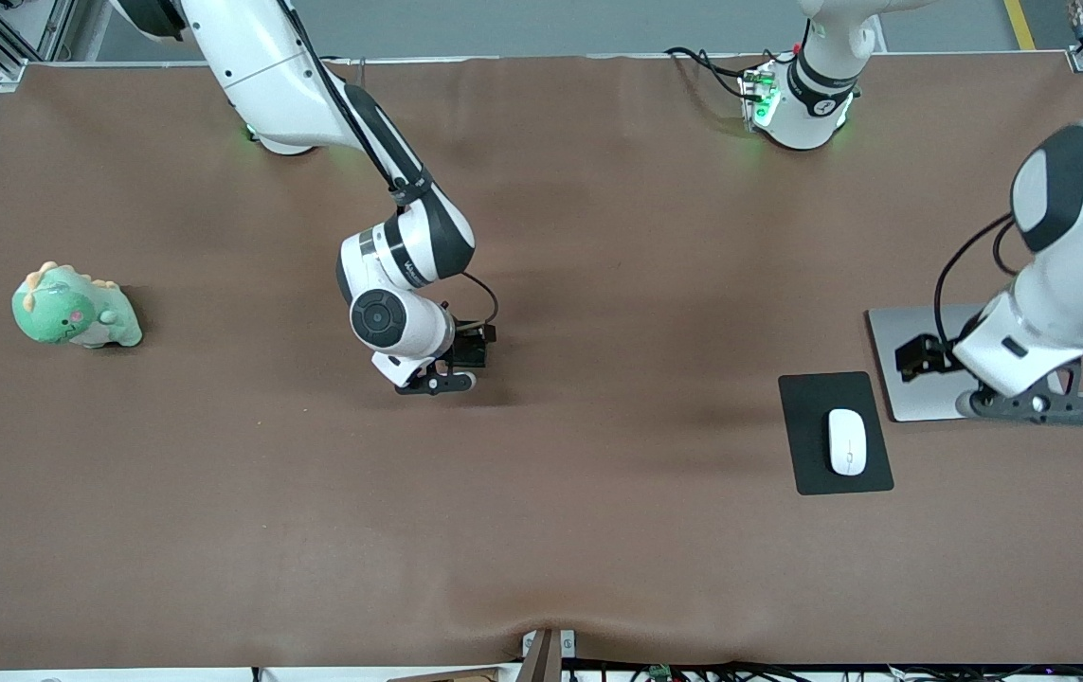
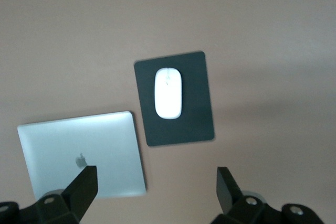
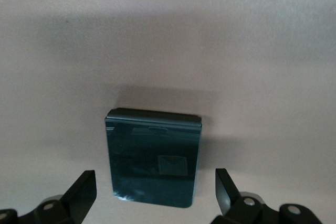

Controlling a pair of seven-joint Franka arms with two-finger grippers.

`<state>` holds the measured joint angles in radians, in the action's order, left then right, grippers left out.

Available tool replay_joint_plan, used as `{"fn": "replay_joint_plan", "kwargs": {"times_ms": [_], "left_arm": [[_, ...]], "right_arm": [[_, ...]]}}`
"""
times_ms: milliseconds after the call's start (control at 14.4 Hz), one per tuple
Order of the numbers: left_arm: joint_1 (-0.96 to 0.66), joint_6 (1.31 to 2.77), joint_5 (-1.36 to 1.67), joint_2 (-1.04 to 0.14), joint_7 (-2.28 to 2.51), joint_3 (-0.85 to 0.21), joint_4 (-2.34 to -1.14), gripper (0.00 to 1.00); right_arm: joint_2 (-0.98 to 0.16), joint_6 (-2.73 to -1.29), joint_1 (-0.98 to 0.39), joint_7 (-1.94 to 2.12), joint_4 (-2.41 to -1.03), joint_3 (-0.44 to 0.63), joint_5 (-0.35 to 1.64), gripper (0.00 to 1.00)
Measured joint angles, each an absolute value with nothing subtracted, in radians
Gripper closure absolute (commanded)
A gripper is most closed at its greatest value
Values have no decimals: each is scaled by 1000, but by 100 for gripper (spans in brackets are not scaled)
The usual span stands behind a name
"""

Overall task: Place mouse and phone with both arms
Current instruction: 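Grasp the black phone with the right gripper while the left gripper withdraws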

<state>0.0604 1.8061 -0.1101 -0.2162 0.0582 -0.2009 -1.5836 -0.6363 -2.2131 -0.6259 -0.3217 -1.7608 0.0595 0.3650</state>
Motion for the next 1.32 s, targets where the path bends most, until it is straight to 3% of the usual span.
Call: {"fn": "replay_joint_plan", "kwargs": {"times_ms": [139,417,1183,1252,1322], "left_arm": [[-4,1740,-51,-149,54,-143,-1583,0],[-14,1623,-39,-36,11,-125,-1584,0],[-12,1538,-32,47,14,-99,-1602,0],[-10,1538,-23,47,20,-99,-1605,0],[-8,1538,-14,47,21,-99,-1609,0]], "right_arm": [[-636,-2213,-638,-343,-1762,59,365,0],[-637,-2213,-657,-362,-1767,59,363,0],[-666,-2276,-686,-403,-1778,60,296,0],[-669,-2278,-688,-405,-1778,60,294,14],[-670,-2279,-688,-405,-1778,60,292,61]]}}
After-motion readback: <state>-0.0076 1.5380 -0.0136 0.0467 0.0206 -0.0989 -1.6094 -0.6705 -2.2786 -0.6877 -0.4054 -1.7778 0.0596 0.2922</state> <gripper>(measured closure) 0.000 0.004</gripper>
